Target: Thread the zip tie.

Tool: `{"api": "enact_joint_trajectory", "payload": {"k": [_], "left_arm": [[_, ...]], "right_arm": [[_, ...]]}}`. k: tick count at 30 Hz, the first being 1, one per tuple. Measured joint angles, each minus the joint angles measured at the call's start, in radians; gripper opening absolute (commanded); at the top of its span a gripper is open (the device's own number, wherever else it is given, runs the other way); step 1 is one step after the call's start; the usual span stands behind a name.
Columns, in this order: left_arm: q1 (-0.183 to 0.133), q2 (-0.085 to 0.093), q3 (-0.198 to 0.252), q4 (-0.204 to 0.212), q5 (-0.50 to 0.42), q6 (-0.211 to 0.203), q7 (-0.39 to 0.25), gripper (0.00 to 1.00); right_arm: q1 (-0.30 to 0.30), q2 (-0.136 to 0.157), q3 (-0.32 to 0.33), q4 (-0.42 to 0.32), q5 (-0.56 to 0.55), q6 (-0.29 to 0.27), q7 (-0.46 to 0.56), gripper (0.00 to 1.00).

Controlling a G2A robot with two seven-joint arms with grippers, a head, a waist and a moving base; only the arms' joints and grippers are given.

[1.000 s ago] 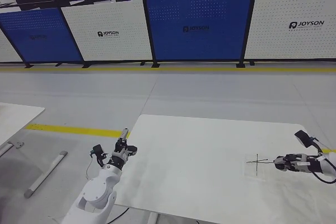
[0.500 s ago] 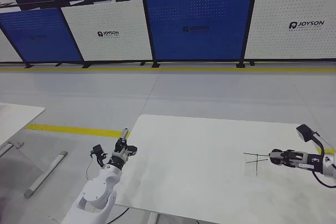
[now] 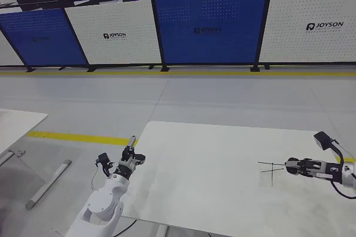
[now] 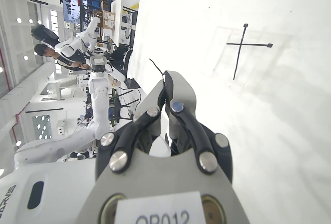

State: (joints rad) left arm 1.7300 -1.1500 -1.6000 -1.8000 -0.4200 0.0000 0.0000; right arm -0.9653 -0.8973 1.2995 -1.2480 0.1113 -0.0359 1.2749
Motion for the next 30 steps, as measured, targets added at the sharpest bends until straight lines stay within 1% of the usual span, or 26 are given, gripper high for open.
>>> {"api": "enact_joint_trajectory", "payload": {"k": [2,4,6,11,14,26,28,30], "left_arm": [[0.0,0.0,0.0,0.0,0.0,0.0,0.0,1.0],[0.0,0.0,0.0,0.0,0.0,0.0,0.0,1.0],[0.0,0.0,0.0,0.0,0.0,0.0,0.0,1.0],[0.0,0.0,0.0,0.0,0.0,0.0,0.0,1.0],[0.0,0.0,0.0,0.0,0.0,0.0,0.0,1.0],[0.0,0.0,0.0,0.0,0.0,0.0,0.0,1.0],[0.0,0.0,0.0,0.0,0.0,0.0,0.0,1.0],[0.0,0.0,0.0,0.0,0.0,0.0,0.0,1.0]], "right_arm": [[-0.009,-0.002,-0.005,-0.013,0.004,-0.014,-0.019,0.0],[-0.015,-0.004,-0.008,-0.022,0.029,-0.054,-0.027,0.0],[-0.007,-0.008,-0.01,-0.007,0.071,-0.102,-0.023,0.0],[0.025,-0.022,-0.054,0.017,0.082,-0.223,-0.05,0.0],[0.037,-0.031,-0.083,0.04,0.09,-0.263,-0.075,0.0],[0.037,-0.031,-0.085,0.041,0.085,-0.264,-0.082,0.0],[0.028,-0.032,-0.09,0.029,0.056,-0.262,-0.116,0.0],[0.02,-0.033,-0.096,0.013,0.019,-0.27,-0.173,0.0]]}}
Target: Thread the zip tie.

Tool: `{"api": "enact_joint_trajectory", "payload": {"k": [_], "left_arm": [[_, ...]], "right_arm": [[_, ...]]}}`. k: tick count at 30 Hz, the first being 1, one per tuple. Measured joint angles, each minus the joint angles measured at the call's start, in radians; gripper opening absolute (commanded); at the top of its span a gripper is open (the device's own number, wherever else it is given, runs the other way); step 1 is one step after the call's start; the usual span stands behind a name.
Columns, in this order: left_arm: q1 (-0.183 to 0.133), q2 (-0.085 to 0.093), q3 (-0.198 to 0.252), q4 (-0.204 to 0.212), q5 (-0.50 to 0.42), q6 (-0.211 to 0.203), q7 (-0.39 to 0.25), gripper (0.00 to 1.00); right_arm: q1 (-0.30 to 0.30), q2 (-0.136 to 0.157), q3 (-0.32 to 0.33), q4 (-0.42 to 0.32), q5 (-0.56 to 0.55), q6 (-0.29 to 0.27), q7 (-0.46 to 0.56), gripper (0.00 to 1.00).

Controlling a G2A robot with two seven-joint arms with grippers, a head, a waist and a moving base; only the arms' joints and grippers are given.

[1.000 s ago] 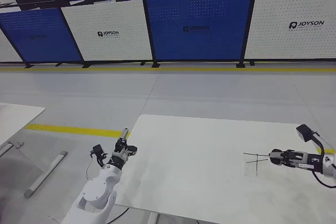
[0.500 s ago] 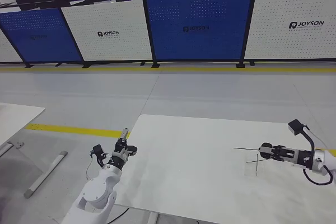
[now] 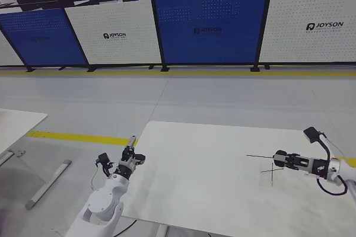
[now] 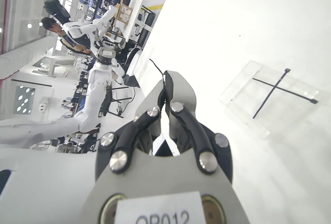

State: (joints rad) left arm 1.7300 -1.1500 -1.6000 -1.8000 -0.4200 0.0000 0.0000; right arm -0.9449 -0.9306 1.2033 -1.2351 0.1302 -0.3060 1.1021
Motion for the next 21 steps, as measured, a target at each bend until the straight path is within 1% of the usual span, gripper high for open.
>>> {"api": "enact_joint_trajectory", "payload": {"k": [2,3,7,9,11,14,16,21], "left_arm": [[0.0,0.0,0.0,0.0,0.0,0.0,0.0,1.0],[0.0,0.0,0.0,0.0,0.0,0.0,0.0,1.0],[0.0,0.0,0.0,0.0,0.0,0.0,0.0,1.0],[0.0,0.0,0.0,0.0,0.0,0.0,0.0,1.0],[0.0,0.0,0.0,0.0,0.0,0.0,0.0,1.0],[0.0,0.0,0.0,0.0,0.0,0.0,0.0,1.0],[0.0,0.0,0.0,0.0,0.0,0.0,0.0,1.0],[0.0,0.0,0.0,0.0,0.0,0.0,0.0,1.0]], "right_arm": [[-0.003,-0.002,-0.006,-0.014,-0.033,-0.028,-0.043,0.0],[-0.004,-0.003,-0.009,-0.022,-0.04,-0.034,-0.055,0.0],[-0.002,-0.009,-0.029,-0.061,-0.113,-0.034,-0.129,0.0],[0.004,-0.014,-0.049,-0.087,-0.125,-0.034,-0.156,0.0],[0.007,-0.019,-0.074,-0.108,-0.178,-0.034,-0.181,0.0],[0.019,-0.024,-0.109,-0.104,-0.245,-0.034,-0.215,0.0],[0.025,-0.026,-0.119,-0.097,-0.253,-0.034,-0.223,0.0],[0.025,-0.026,-0.119,-0.096,-0.25,-0.034,-0.223,0.0]]}}
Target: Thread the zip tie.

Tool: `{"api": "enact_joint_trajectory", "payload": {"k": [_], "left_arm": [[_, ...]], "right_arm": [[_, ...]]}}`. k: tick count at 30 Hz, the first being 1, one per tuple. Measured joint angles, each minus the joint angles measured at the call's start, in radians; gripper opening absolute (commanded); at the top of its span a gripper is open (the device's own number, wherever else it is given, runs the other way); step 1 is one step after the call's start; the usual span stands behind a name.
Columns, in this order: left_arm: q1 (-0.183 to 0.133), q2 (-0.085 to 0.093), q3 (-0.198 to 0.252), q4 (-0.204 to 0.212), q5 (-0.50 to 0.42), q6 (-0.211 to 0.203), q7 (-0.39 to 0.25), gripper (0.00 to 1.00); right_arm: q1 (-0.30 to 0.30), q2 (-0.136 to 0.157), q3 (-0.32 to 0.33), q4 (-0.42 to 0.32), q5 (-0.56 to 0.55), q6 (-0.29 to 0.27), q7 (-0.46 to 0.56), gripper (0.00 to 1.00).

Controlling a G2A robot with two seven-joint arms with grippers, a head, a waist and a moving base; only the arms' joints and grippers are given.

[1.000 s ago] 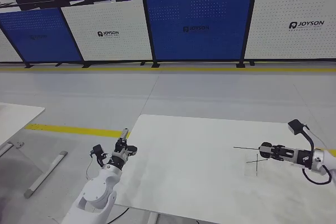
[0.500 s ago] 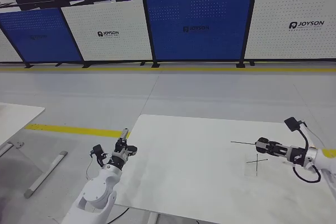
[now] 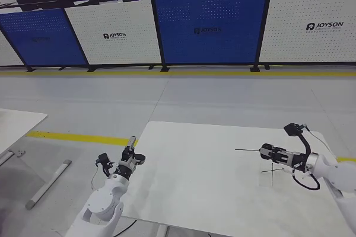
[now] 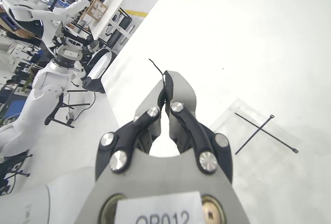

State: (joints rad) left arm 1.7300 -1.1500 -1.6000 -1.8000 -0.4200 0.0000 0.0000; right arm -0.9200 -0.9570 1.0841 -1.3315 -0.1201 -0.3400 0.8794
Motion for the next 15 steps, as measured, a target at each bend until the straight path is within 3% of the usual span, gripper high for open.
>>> {"api": "enact_joint_trajectory", "payload": {"k": [9,15], "left_arm": [[0.0,0.0,0.0,0.0,0.0,0.0,0.0,1.0],[0.0,0.0,0.0,0.0,0.0,0.0,0.0,1.0]], "right_arm": [[-0.002,0.0,0.001,-0.003,0.001,0.0,-0.004,0.0],[-0.026,0.005,0.019,-0.071,-0.028,0.0,-0.048,0.0]]}}
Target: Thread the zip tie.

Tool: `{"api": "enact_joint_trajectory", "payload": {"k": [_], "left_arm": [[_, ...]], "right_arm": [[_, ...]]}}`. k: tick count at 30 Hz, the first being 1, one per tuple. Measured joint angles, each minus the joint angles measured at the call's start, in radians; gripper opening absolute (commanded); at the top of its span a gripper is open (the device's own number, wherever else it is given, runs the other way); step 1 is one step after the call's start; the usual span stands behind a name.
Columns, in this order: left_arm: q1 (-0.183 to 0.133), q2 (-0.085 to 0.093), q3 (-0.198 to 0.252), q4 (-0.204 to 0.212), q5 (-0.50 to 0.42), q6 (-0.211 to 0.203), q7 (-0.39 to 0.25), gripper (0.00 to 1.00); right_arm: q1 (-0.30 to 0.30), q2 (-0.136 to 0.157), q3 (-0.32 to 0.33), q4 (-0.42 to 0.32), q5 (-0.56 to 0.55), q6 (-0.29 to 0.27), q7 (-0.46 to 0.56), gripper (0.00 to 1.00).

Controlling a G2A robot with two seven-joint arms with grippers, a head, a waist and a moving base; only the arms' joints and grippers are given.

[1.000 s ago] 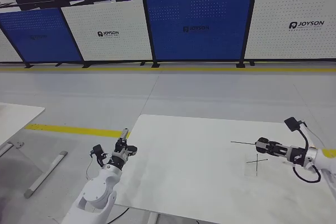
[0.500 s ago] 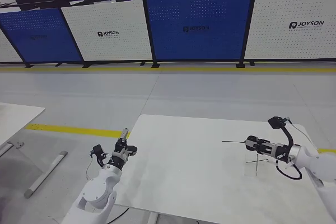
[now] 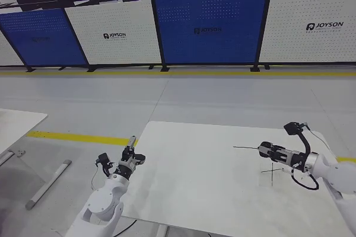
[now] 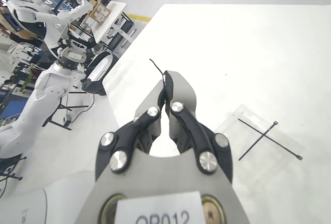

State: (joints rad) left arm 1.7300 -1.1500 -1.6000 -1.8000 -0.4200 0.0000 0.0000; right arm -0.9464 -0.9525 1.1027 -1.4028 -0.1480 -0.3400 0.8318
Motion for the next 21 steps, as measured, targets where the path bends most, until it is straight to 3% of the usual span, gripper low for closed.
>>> {"api": "enact_joint_trajectory", "payload": {"k": [9,14,21], "left_arm": [[0.0,0.0,0.0,0.0,0.0,0.0,0.0,1.0],[0.0,0.0,0.0,0.0,0.0,0.0,0.0,1.0],[0.0,0.0,0.0,0.0,0.0,0.0,0.0,1.0]], "right_arm": [[-0.045,0.029,-0.056,-0.203,-0.211,0.0,-0.102,0.0],[-0.03,0.053,-0.128,-0.226,-0.286,0.0,-0.163,0.0],[-0.029,0.053,-0.129,-0.225,-0.284,0.0,-0.163,0.0]]}}
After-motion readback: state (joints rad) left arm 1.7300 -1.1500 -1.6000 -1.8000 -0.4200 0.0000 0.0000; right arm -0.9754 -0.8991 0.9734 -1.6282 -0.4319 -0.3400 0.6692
